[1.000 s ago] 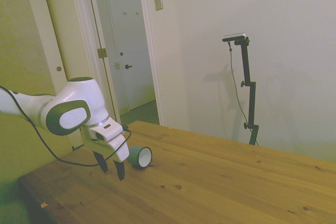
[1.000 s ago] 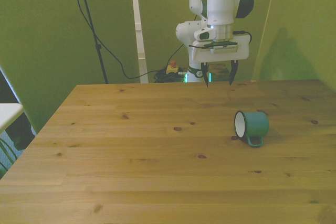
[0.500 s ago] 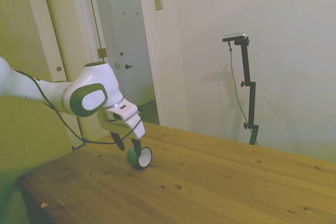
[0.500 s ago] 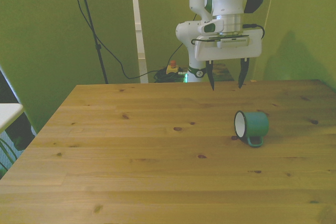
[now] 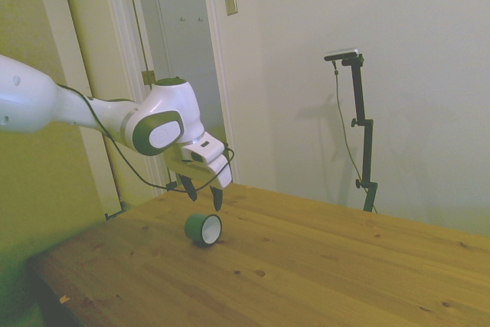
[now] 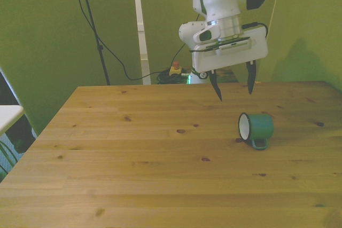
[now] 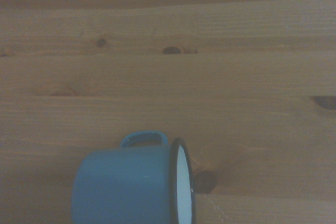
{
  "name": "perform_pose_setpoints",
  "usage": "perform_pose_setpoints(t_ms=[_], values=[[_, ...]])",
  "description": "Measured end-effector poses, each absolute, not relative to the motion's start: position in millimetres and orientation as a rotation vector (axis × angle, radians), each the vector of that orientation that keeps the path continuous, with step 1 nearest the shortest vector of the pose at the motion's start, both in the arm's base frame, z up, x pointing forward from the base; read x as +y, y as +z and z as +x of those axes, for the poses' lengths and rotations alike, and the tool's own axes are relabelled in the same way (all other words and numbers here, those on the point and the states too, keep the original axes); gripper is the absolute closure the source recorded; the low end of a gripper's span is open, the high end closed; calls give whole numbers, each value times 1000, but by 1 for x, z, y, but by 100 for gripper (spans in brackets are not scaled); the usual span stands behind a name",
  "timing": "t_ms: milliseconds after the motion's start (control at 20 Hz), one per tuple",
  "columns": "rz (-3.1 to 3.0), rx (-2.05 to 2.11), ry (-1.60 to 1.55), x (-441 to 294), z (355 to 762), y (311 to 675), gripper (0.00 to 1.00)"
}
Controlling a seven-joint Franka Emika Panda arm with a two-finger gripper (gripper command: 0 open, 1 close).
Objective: Flip the mug upright
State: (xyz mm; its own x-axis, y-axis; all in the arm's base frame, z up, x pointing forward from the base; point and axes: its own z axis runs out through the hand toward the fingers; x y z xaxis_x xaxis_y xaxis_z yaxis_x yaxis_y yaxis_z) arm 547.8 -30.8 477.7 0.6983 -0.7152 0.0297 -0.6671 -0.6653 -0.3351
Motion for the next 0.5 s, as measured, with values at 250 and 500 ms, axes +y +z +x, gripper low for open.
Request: perform_pose_setpoints(t_ms=[250, 500], values=[[-2567, 1021, -70, -56, 568, 454, 0], [-2469, 879, 18, -70, 579, 428, 0]])
